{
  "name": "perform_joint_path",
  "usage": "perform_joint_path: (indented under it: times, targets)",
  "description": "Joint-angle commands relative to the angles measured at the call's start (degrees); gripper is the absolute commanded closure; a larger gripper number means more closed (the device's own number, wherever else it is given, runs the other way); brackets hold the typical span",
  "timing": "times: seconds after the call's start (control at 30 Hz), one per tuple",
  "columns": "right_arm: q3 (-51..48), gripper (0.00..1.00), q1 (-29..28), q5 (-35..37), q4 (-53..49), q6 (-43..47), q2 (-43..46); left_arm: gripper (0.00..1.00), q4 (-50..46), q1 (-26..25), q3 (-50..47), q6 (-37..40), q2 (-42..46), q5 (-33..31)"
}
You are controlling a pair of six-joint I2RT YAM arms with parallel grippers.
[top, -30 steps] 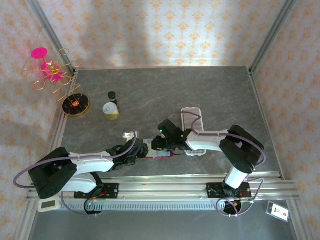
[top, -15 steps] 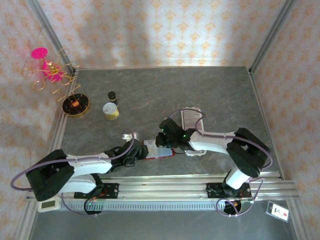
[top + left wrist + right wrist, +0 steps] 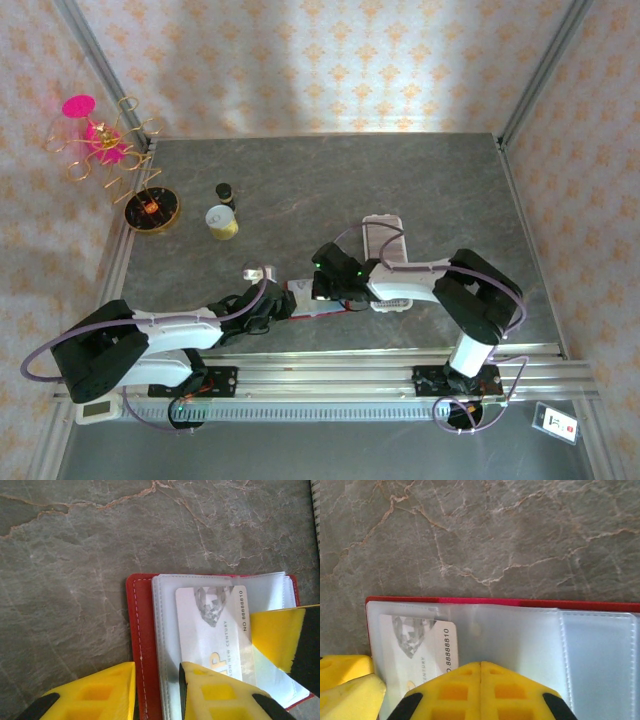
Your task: Put the credit cards into the card holder
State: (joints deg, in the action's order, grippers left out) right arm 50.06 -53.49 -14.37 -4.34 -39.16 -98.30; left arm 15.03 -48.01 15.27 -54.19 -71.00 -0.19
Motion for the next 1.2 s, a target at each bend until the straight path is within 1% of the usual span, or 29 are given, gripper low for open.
perform_joint_path:
  times: [0.0,0.3,0.43,0.57,0.73,0.8,0.9,1.0,1.1,1.17]
  targets:
    - [1.96,1.0,-1.23,0.95,-1.0,0.22,-1.45,0.72,1.05,-0.16,-1.09,-0.82,-1.03,2.16]
    - [3.37,1.0,-2.83,1.05,-0.96,0.13,-2.81,0.71,4.42,-0.16,-2.47,-1.53,-0.32,3.3]
    - [2.78,1.0,-3.45,-0.07,1.93,-0.13,-1.81,0.68,5.97,-0.16,-2.7,-1.66,-1.03,4.29]
    - [2.77,0.99,-3.45,2.31,0.6,0.13,-0.71,0.67,4.7,-0.16,-2.35,-1.52,-1.62,3.7]
    - [2.34,0.89,-3.44,9.05,-4.01,0.13,3.15,0.68,-0.35,-0.16,-1.38,-0.41,-2.54,0.36]
    - [1.88,0.84,-3.46,10.49,-5.48,-0.12,4.51,0.69,-2.33,-0.2,-0.96,0.21,-3.16,-0.69]
    - [0.6,0.77,-3.46,11.84,-6.88,-0.86,6.32,0.7,-3.66,-0.11,-0.53,0.76,-3.85,-1.22]
    - [-1.28,0.73,-3.46,13.25,-7.44,-1.98,8.07,0.71,-4.22,-0.16,-0.39,1.17,-3.91,-1.31]
    - [-3.15,0.65,-3.46,14.1,-7.81,-2.88,8.83,0.72,-4.31,-0.15,-0.33,1.25,-3.8,-1.23]
    - [-3.87,0.63,-3.41,13.92,-7.89,-3.25,8.83,0.72,-4.45,-0.16,-0.16,1.35,-3.8,-1.14]
